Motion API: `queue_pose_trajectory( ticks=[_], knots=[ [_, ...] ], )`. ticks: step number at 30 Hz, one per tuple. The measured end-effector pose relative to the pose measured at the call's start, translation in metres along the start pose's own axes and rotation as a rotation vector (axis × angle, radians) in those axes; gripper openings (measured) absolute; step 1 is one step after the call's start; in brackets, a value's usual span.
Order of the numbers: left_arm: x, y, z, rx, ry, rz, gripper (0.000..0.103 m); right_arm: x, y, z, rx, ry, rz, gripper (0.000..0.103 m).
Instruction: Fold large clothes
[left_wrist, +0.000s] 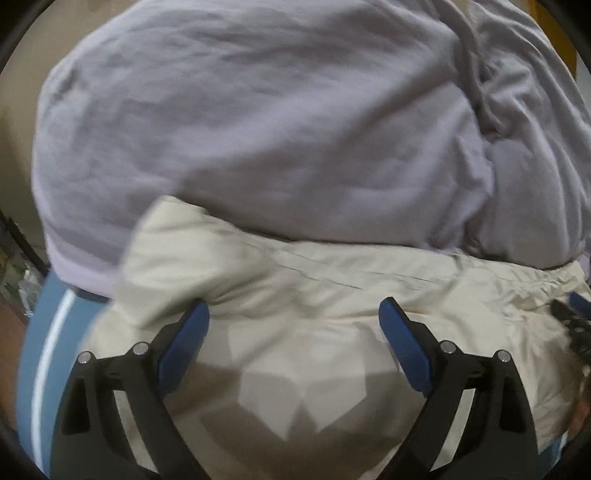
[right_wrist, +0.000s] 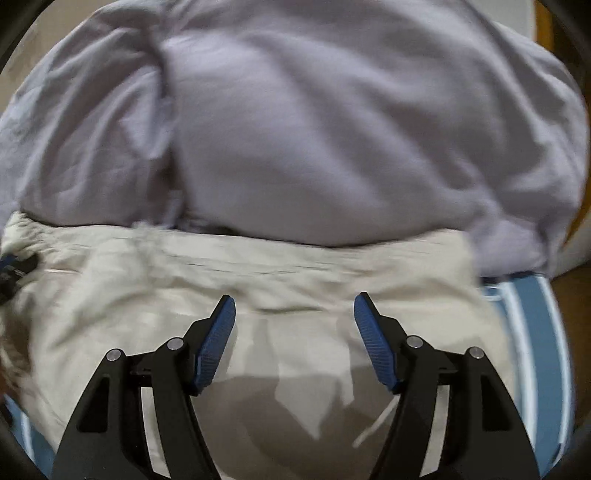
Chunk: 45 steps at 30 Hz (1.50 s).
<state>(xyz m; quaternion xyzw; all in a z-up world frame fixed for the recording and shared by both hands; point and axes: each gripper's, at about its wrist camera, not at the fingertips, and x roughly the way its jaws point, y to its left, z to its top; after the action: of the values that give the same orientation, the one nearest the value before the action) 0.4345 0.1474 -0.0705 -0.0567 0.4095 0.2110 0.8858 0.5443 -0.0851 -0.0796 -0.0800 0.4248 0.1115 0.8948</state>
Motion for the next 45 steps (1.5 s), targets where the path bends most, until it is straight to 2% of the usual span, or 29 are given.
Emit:
queue_pose_trajectory(
  ticks=[4, 9, 20, 22, 27, 28, 31, 34, 39, 45],
  knots=[
    [0.011, 0.017, -0.001, 0.012, 0.0, 0.062, 0.092, 0.006, -0.036, -0.009, 0.059, 0.011, -0.079, 0.068],
    [0.038, 0.03, -0.01, 0.01, 0.028, 0.109, 0.092, 0.024, -0.046, -0.019, 0.052, 0.019, -0.119, 0.068],
    [0.086, 0.041, -0.033, -0.035, 0.044, 0.072, 0.096, 0.072, -0.045, -0.02, 0.053, 0.028, -0.099, 0.074],
    [0.096, 0.04, -0.039, -0.038, 0.043, 0.071, 0.097, 0.078, -0.043, -0.034, 0.055, 0.02, -0.099, 0.074],
    [0.118, 0.053, -0.041, -0.045, 0.045, 0.074, 0.098, 0.079, -0.05, -0.044, 0.062, 0.006, -0.102, 0.076],
    [0.115, 0.044, -0.042, -0.044, 0.047, 0.075, 0.098, 0.079, -0.052, -0.045, 0.061, 0.007, -0.106, 0.076],
    [0.097, 0.051, -0.034, -0.04, 0.079, 0.082, 0.098, 0.069, -0.058, -0.043, 0.068, 0.04, -0.109, 0.076],
    [0.078, 0.047, -0.026, -0.041, 0.102, 0.081, 0.097, 0.056, -0.066, -0.036, 0.14, 0.086, -0.085, 0.076],
    [0.042, 0.068, -0.034, -0.048, 0.087, 0.084, 0.097, 0.019, -0.095, -0.044, 0.248, 0.086, -0.059, 0.077],
    [0.019, 0.102, -0.057, -0.139, 0.13, 0.111, 0.097, -0.003, -0.145, -0.069, 0.354, 0.152, -0.038, 0.079]
  ],
)
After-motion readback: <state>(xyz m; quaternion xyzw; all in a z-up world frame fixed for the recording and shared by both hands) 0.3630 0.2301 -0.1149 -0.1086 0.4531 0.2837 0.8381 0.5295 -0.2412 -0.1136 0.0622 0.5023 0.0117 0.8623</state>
